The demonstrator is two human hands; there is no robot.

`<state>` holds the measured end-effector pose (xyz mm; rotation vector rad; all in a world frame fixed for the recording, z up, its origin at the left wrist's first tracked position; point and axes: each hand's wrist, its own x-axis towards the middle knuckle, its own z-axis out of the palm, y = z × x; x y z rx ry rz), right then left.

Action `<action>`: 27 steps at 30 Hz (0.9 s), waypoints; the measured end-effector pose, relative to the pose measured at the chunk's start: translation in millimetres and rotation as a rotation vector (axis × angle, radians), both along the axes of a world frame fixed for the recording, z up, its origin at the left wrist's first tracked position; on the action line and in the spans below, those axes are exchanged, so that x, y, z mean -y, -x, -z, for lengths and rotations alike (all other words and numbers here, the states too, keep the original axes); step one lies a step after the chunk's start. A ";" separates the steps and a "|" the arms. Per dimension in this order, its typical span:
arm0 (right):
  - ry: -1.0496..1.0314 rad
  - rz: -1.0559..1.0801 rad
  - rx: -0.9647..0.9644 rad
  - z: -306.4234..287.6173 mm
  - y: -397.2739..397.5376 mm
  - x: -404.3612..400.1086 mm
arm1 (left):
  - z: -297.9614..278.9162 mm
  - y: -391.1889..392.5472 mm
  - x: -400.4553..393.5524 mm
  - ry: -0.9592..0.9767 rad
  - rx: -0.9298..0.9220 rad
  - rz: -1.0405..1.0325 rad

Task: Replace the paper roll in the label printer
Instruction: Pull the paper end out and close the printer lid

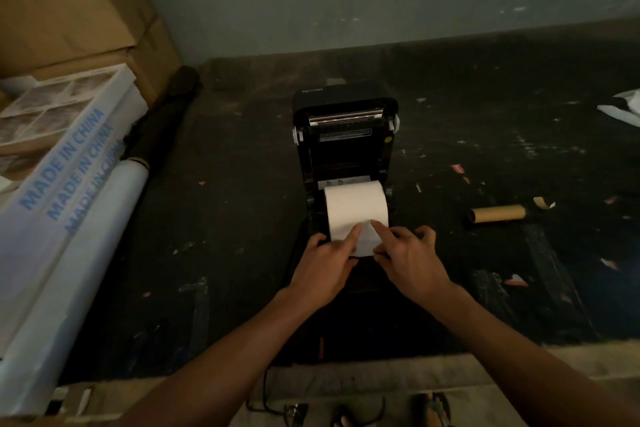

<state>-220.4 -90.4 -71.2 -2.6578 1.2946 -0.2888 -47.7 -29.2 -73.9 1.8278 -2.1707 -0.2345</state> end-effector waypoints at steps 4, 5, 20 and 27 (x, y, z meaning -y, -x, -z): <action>-0.018 -0.006 0.015 -1.8 -0.4 2.0 | -1.6 -3.8 7.2 -0.004 -0.010 0.046; -0.026 -0.010 0.017 -1.8 -0.1 2.6 | -1.3 -4.6 8.2 -0.008 -0.009 0.056; -0.035 -0.061 0.041 -4.2 0.0 8.9 | -7.2 -5.2 13.7 -0.022 -0.074 0.173; -0.010 -0.068 0.090 -1.4 2.6 6.8 | -11.2 -7.2 23.9 -0.118 -0.036 0.225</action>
